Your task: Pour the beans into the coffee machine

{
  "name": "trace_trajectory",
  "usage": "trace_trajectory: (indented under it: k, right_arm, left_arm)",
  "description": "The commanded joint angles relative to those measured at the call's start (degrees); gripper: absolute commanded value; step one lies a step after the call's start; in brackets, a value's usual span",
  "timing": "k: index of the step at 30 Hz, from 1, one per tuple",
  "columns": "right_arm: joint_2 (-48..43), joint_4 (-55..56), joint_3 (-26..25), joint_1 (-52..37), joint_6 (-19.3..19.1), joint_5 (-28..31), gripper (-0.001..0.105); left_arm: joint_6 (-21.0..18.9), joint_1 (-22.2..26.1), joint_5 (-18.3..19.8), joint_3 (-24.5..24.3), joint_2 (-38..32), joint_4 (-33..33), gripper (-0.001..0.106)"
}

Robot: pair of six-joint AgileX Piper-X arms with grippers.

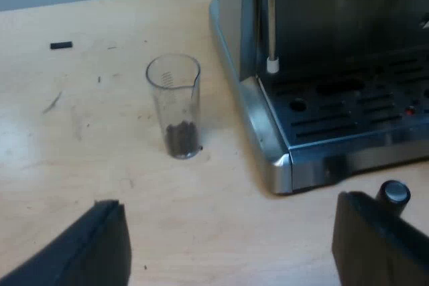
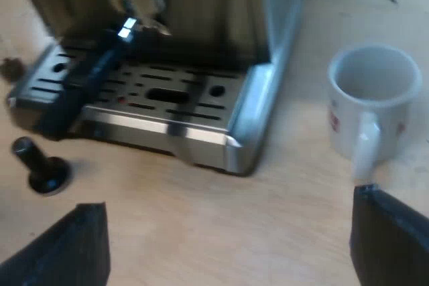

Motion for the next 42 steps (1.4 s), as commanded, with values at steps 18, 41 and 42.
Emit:
trace_trajectory:
  k: [18, 41, 42]
  right_arm:
    - [16.49, -13.34, -6.77, 20.27, -3.02, -2.95, 0.079]
    - [38.74, -28.83, -6.77, 40.47, -1.56, 6.36, 0.079]
    - [39.52, -29.48, -6.77, 41.36, -1.56, 6.67, 0.079]
  left_arm:
    - [-0.7, -0.15, 0.25, -0.43, 1.39, -2.94, 0.066]
    - [2.35, -0.15, 0.25, 2.65, 1.47, -4.85, 0.066]
    - [2.35, -0.15, 0.25, 3.04, 1.47, -5.37, 0.066]
